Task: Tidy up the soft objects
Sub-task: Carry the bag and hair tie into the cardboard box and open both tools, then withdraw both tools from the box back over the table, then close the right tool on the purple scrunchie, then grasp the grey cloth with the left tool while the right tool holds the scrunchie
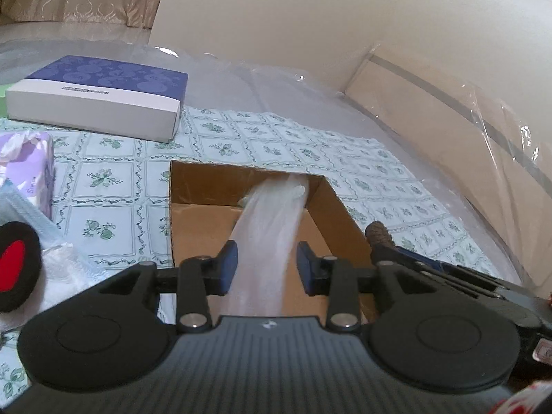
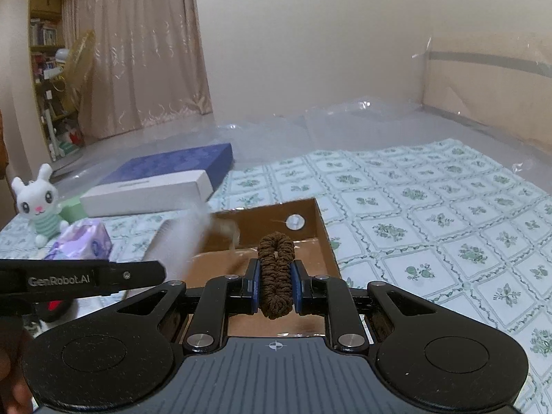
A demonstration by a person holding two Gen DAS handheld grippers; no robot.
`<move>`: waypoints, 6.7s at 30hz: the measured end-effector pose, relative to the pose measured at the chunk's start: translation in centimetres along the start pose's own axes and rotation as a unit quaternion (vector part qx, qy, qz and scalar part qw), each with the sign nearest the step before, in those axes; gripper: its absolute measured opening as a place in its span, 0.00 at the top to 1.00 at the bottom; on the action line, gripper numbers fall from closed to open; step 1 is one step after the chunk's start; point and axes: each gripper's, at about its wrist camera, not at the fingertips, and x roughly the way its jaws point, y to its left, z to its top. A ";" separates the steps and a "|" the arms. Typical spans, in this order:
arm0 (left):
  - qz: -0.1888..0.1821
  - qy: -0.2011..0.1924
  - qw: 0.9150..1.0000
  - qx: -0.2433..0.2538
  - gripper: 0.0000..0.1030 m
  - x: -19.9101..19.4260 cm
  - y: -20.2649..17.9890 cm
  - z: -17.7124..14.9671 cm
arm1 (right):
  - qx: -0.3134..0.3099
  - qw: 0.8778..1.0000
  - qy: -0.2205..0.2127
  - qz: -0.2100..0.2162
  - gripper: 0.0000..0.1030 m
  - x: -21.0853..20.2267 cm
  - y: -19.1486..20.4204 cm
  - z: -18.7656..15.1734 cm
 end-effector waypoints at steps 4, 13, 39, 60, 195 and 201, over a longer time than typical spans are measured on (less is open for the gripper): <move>0.014 -0.010 1.000 0.007 0.68 -0.3 0.6 -0.1 | 0.003 1.000 0.012 0.005 0.82 1.0 -0.5 0.1; 0.028 -0.014 0.999 0.006 0.68 -3.6 2.2 -2.5 | 0.003 0.999 0.027 0.018 0.81 2.7 0.2 0.2; 0.100 -0.016 0.994 0.031 0.53 -18.2 6.3 -11.0 | 0.044 0.998 0.003 0.035 0.19 -11.7 7.8 -6.6; 0.157 -0.045 0.986 0.030 0.35 -32.0 11.5 -14.7 | -0.031 0.997 0.022 0.067 0.19 -19.6 17.9 -12.5; -0.081 0.052 0.939 0.329 0.93 -15.8 34.0 0.5 | -0.205 0.964 0.117 0.122 0.90 3.3 25.2 -9.7; -0.020 0.018 0.961 0.277 0.95 -19.0 34.6 2.0 | -0.192 0.968 0.108 0.117 0.90 2.3 24.9 -9.1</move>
